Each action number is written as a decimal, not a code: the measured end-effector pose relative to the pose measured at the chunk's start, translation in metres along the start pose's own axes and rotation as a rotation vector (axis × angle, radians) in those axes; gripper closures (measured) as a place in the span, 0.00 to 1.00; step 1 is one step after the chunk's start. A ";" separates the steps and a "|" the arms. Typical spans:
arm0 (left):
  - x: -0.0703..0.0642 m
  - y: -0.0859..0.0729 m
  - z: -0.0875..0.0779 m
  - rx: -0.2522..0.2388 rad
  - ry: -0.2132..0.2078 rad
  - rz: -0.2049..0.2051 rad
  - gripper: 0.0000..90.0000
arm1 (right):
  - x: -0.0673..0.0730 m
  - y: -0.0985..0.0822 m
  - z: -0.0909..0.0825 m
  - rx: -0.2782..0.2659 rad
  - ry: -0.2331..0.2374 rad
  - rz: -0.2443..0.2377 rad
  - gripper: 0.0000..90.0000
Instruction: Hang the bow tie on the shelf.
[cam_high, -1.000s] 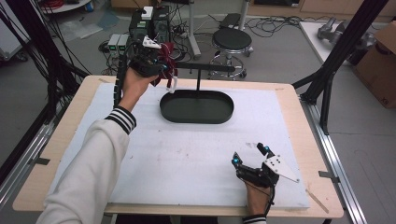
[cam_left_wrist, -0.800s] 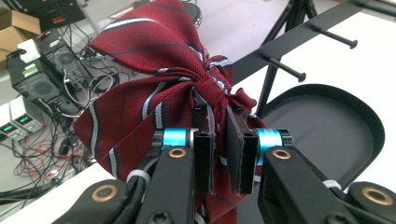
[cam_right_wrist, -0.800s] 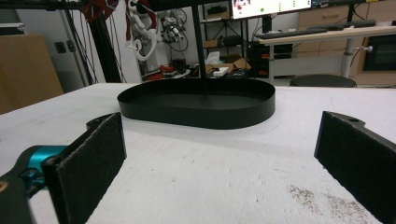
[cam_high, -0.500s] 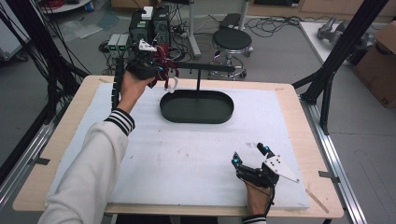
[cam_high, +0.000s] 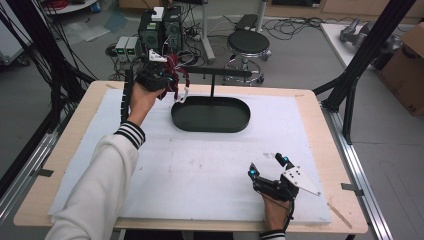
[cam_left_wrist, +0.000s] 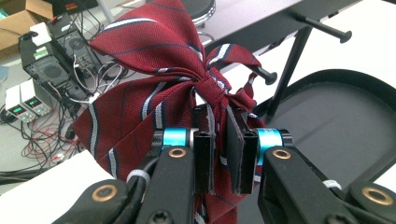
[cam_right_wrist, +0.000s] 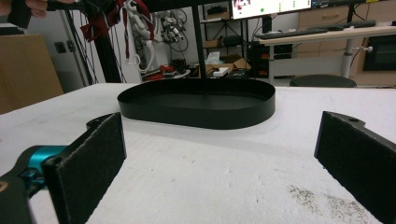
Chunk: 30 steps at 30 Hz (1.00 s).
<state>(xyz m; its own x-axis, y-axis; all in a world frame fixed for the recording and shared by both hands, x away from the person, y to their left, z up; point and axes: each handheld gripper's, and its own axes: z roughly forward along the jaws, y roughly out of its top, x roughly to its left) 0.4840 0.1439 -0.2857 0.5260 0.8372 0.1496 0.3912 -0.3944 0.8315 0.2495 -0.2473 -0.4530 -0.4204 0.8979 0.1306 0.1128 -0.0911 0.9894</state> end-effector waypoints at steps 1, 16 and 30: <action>-0.001 -0.001 0.001 0.001 0.002 -0.002 0.91 | 0.000 0.000 0.000 0.003 -0.001 0.002 0.01; -0.005 -0.014 0.017 0.012 -0.019 -0.036 0.90 | 0.000 0.000 0.000 0.002 -0.002 0.002 0.01; -0.006 -0.021 0.025 0.015 -0.057 -0.060 0.90 | 0.000 0.000 0.000 0.002 -0.001 0.006 0.01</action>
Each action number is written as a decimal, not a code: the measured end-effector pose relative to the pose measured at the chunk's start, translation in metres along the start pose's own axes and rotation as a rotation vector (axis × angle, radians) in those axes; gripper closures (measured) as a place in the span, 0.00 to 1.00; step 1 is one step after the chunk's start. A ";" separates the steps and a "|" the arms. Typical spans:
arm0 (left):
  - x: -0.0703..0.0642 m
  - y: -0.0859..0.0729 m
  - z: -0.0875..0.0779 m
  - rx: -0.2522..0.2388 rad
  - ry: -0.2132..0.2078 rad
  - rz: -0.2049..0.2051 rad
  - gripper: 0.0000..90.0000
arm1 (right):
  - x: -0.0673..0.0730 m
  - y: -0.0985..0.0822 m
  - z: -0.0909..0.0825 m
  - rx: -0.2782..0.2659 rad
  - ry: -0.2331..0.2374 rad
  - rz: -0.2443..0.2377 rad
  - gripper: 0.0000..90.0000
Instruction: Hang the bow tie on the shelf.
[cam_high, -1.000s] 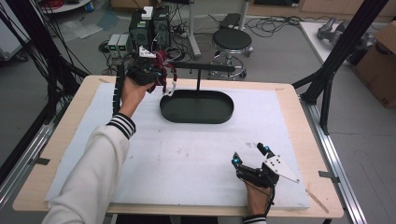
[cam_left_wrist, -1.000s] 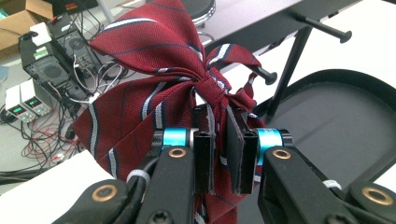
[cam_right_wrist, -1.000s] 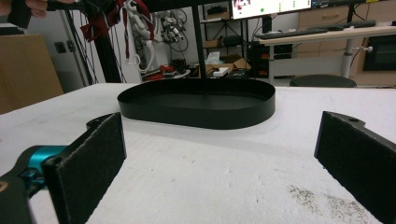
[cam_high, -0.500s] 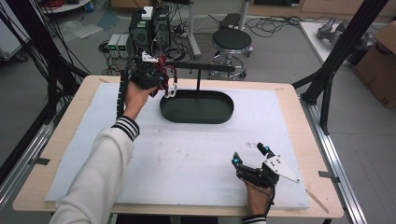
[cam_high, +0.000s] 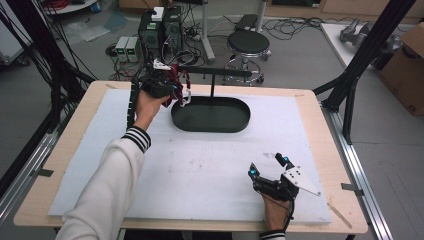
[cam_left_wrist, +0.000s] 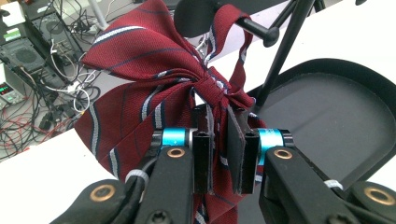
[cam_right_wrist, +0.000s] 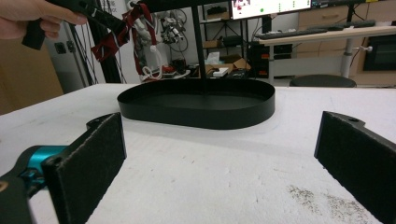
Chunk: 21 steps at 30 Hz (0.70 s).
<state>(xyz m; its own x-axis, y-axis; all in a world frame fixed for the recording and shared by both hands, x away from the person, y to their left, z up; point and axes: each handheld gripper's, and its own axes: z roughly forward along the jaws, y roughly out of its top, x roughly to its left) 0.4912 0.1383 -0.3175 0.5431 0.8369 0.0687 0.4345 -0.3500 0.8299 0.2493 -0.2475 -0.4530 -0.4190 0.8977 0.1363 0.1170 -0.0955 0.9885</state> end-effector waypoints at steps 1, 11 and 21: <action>0.000 0.000 0.001 0.003 -0.006 0.001 0.90 | 0.000 0.000 0.000 0.002 -0.001 0.002 0.01; -0.001 -0.003 0.003 -0.008 -0.033 -0.014 0.84 | -0.001 0.000 0.000 -0.002 0.007 0.008 0.01; 0.004 -0.012 -0.007 -0.119 -0.086 -0.031 0.24 | 0.000 0.000 0.000 -0.001 0.007 0.003 0.01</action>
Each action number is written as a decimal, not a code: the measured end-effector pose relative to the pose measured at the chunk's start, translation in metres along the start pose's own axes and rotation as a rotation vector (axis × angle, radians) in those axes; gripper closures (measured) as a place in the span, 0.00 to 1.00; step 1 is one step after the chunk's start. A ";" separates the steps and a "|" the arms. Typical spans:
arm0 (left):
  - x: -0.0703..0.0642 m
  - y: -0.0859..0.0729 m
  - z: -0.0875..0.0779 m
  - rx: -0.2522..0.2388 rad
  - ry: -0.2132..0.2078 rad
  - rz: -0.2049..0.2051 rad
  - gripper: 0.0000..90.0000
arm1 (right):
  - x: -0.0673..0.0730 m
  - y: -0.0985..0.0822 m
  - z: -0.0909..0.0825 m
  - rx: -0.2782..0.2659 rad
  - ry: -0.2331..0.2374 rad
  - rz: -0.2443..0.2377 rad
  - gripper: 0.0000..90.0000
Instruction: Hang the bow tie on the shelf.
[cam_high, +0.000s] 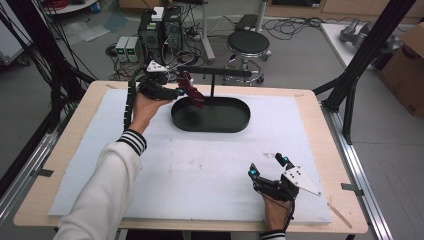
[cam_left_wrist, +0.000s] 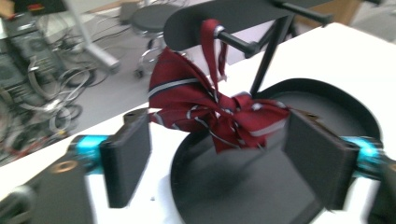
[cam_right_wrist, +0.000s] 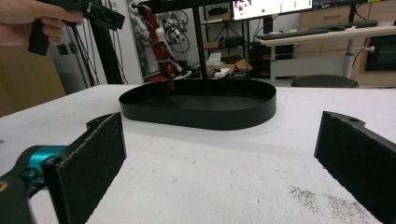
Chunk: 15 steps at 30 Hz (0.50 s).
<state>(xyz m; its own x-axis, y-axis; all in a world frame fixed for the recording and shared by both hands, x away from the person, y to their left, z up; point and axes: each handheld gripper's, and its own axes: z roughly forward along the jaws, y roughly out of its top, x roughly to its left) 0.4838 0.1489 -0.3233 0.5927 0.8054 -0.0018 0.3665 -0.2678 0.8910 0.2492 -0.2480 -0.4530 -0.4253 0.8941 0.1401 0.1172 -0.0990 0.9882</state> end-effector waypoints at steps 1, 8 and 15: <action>0.000 0.000 0.000 0.000 0.000 0.000 0.19 | 0.000 0.000 0.000 0.001 -0.001 -0.001 0.01; 0.009 -0.030 -0.032 -0.145 -0.109 0.008 0.12 | 0.001 0.000 0.000 0.000 -0.010 -0.014 0.01; 0.016 -0.075 -0.076 -0.269 -0.176 0.017 0.11 | 0.003 0.000 0.001 0.008 -0.018 -0.023 0.01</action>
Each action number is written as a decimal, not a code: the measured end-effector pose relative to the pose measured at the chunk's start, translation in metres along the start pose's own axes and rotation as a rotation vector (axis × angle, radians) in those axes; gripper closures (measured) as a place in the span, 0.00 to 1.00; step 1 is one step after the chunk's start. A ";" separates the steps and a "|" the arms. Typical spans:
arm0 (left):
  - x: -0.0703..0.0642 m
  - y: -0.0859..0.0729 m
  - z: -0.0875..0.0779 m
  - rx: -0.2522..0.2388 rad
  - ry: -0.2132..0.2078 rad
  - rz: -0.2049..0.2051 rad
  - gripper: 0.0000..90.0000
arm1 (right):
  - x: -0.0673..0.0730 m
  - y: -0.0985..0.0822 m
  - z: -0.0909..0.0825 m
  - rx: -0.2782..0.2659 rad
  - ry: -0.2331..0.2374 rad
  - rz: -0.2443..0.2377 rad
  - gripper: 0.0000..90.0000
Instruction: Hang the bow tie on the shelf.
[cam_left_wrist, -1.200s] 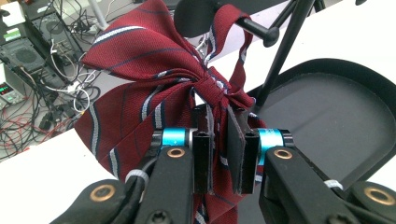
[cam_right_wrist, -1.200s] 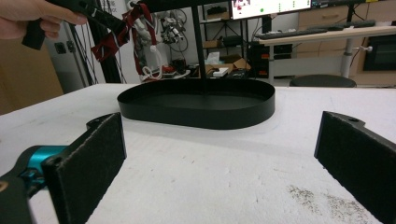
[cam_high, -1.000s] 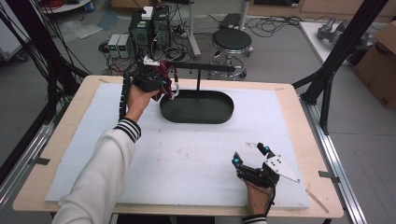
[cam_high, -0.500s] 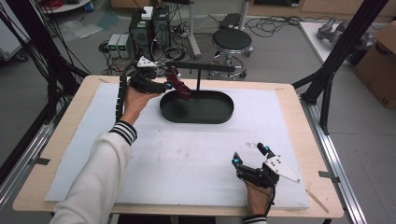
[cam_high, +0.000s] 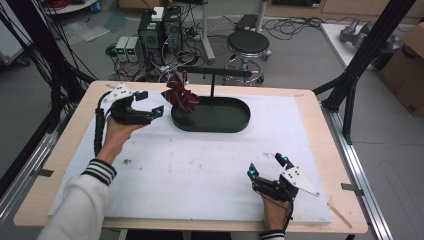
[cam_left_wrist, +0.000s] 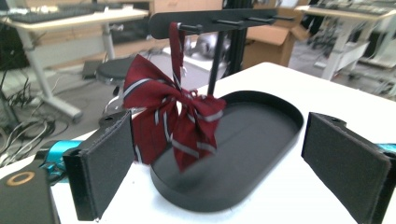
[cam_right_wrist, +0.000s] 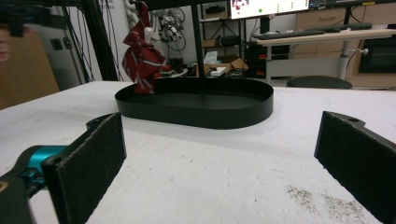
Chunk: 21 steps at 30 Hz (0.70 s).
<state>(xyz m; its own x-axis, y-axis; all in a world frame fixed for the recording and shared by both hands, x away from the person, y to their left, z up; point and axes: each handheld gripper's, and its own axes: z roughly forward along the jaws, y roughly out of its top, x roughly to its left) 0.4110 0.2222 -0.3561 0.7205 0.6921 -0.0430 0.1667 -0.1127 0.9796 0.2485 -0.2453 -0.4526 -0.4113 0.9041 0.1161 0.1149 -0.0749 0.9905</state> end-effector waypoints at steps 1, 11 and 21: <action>0.000 0.000 0.000 0.000 0.000 0.000 0.11 | 0.000 0.000 0.000 -0.001 -0.001 -0.001 0.01; -0.011 -0.047 -0.056 -0.096 -0.051 0.024 0.11 | 0.001 0.000 0.001 0.004 -0.004 -0.013 0.01; -0.044 -0.100 -0.090 -0.190 -0.035 0.038 0.11 | 0.001 0.000 0.001 0.012 0.000 -0.014 0.01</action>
<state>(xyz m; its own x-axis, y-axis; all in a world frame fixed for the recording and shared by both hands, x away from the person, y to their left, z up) 0.3025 0.2674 -0.4341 0.7476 0.6640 -0.0092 0.0114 0.0009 0.9999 0.2490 -0.2435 -0.4524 -0.4130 0.9050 0.1023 0.1203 -0.0571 0.9911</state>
